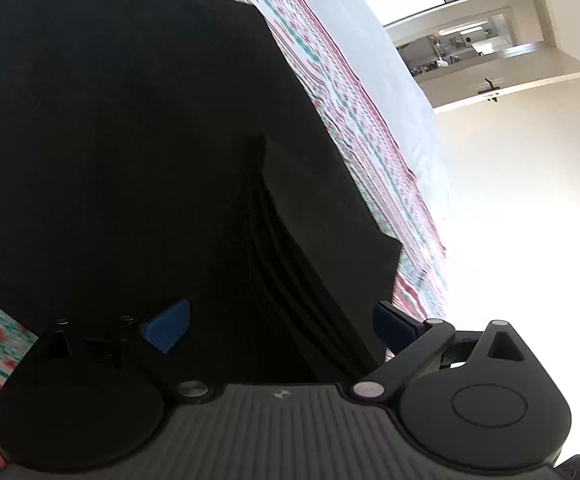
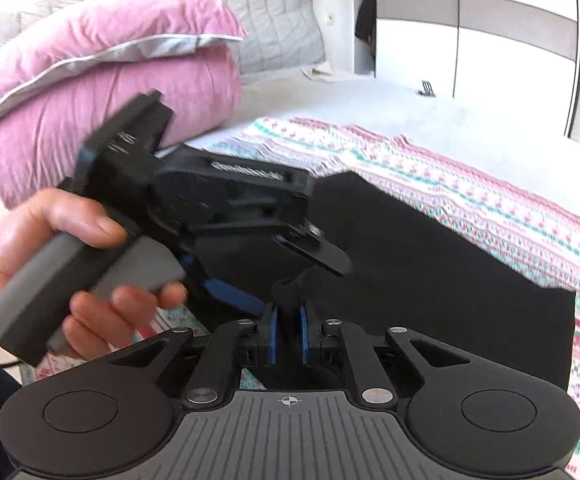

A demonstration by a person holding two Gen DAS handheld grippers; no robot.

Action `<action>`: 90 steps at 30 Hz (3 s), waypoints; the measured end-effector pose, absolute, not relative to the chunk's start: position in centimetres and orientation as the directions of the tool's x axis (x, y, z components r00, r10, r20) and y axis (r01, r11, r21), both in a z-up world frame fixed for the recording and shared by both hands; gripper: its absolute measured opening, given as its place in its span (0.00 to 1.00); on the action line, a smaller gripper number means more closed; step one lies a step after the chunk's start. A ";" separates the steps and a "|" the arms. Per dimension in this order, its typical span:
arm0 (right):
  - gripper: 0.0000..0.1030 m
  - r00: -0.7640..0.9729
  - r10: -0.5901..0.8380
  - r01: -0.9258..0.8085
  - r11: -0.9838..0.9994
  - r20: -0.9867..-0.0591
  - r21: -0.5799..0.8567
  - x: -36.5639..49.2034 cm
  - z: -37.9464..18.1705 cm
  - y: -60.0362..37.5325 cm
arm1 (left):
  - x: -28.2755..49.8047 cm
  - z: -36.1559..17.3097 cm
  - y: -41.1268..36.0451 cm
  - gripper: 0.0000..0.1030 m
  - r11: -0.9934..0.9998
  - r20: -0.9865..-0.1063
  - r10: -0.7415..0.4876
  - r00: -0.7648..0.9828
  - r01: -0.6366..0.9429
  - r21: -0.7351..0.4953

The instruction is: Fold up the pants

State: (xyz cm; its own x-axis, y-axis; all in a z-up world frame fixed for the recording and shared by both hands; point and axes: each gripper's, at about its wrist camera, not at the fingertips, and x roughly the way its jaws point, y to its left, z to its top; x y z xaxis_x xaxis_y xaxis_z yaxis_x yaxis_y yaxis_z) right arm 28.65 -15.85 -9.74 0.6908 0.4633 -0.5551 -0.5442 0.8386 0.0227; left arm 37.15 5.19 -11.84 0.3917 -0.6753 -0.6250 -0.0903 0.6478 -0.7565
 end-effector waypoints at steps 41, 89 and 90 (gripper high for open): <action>0.42 0.554 0.417 -0.545 0.836 -0.720 0.065 33.9 -13.5 -15.2 | 44.2 -9.9 24.9 0.08 0.984 -0.792 -0.126 0.598 -0.029 -0.178; 0.73 0.508 0.400 -0.444 0.880 -0.763 0.167 35.7 -16.3 -16.9 | 49.1 -8.2 25.3 0.29 0.959 -0.678 0.062 0.732 -0.232 -0.163; 0.73 0.505 0.402 -0.445 0.880 -0.764 0.168 35.8 -16.4 -16.9 | 48.7 -7.7 25.5 0.30 0.953 -0.651 0.040 0.758 -0.224 -0.203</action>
